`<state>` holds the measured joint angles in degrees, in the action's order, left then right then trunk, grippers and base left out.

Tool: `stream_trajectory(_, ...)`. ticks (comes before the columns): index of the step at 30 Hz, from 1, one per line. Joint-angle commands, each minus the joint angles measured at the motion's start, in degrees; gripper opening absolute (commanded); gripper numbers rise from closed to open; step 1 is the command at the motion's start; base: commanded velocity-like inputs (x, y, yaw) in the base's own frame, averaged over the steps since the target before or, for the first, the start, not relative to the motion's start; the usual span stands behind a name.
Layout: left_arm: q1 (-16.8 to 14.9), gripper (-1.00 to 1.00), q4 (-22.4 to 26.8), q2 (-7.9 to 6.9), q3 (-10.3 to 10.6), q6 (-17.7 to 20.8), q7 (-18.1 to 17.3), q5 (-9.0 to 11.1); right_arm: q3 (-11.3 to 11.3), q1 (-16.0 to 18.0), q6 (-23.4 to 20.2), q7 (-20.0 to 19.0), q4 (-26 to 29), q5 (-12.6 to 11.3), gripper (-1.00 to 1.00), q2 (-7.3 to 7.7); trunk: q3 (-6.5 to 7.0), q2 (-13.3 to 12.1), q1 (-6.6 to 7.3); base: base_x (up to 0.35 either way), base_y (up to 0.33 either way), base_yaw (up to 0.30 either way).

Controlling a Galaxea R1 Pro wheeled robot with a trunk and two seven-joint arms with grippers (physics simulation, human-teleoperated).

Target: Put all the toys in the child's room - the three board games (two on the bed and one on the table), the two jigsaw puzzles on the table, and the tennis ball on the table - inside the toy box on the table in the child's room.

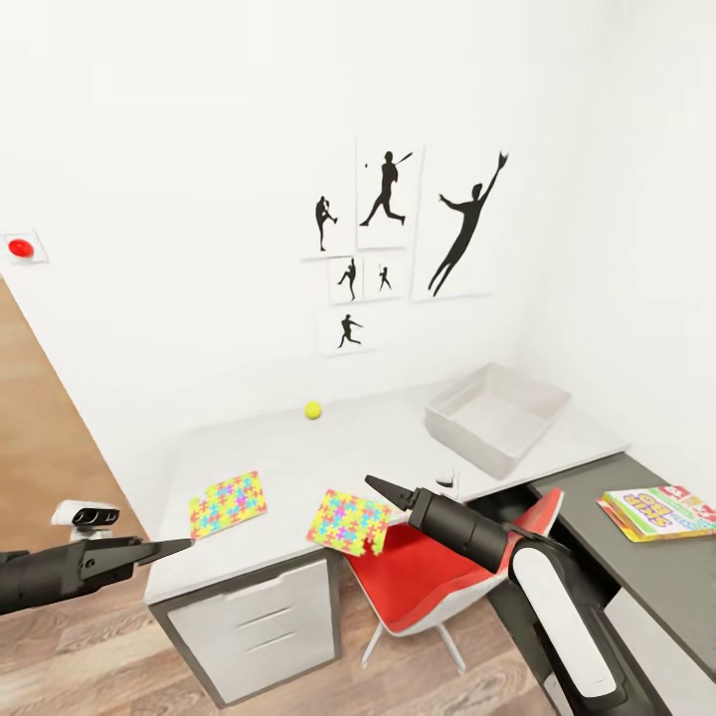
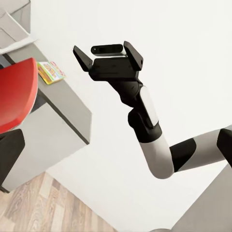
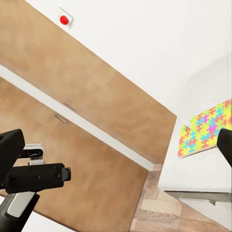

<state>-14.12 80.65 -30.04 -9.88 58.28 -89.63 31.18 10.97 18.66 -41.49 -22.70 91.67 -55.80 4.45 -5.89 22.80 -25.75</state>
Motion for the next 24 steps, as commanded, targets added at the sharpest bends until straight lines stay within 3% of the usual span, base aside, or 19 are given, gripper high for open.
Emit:
stream_trajectory(1, -0.03, 1.00, 0.04, -0.02, 0.01, 0.61, -0.17, -0.02, 0.02, 0.06, -0.17, -0.06, 0.00, -0.09, 1.00, 0.03, -0.04, 0.12, -0.04, -0.028, -0.169, -0.091)
stream_trajectory(8, -0.03, 1.00, 0.04, 0.06, 0.24, 0.66, 0.31, -0.16, 0.03, 0.06, -0.17, -0.06, 0.00, -0.09, 1.00, -0.04, 0.41, 0.12, -0.04, -0.008, -0.100, -0.060)
stream_trajectory(12, -0.03, 1.00, 0.04, 1.12, 0.28, 0.69, 2.84, -0.74, -0.01, 0.06, -0.17, -0.06, 0.00, -0.09, 1.00, 0.04, 0.45, 0.12, -0.04, -0.001, -0.017, -0.010)
stream_trajectory(18, -0.33, 1.00, -0.43, 4.80, 0.37, 0.76, 13.21, -0.86, -0.09, 0.06, -0.17, 0.02, 0.00, -0.09, 1.00, -0.07, 0.47, 0.12, -0.04, 0.000, -0.003, -0.002)
stream_trajectory(24, -1.90, 1.00, -5.70, 11.18, 0.44, 0.91, 26.90, -0.78, -0.23, 0.06, -0.17, -0.04, 0.00, -0.09, 1.00, 0.14, 0.47, 0.12, -0.04, 0.000, 0.000, 0.000)
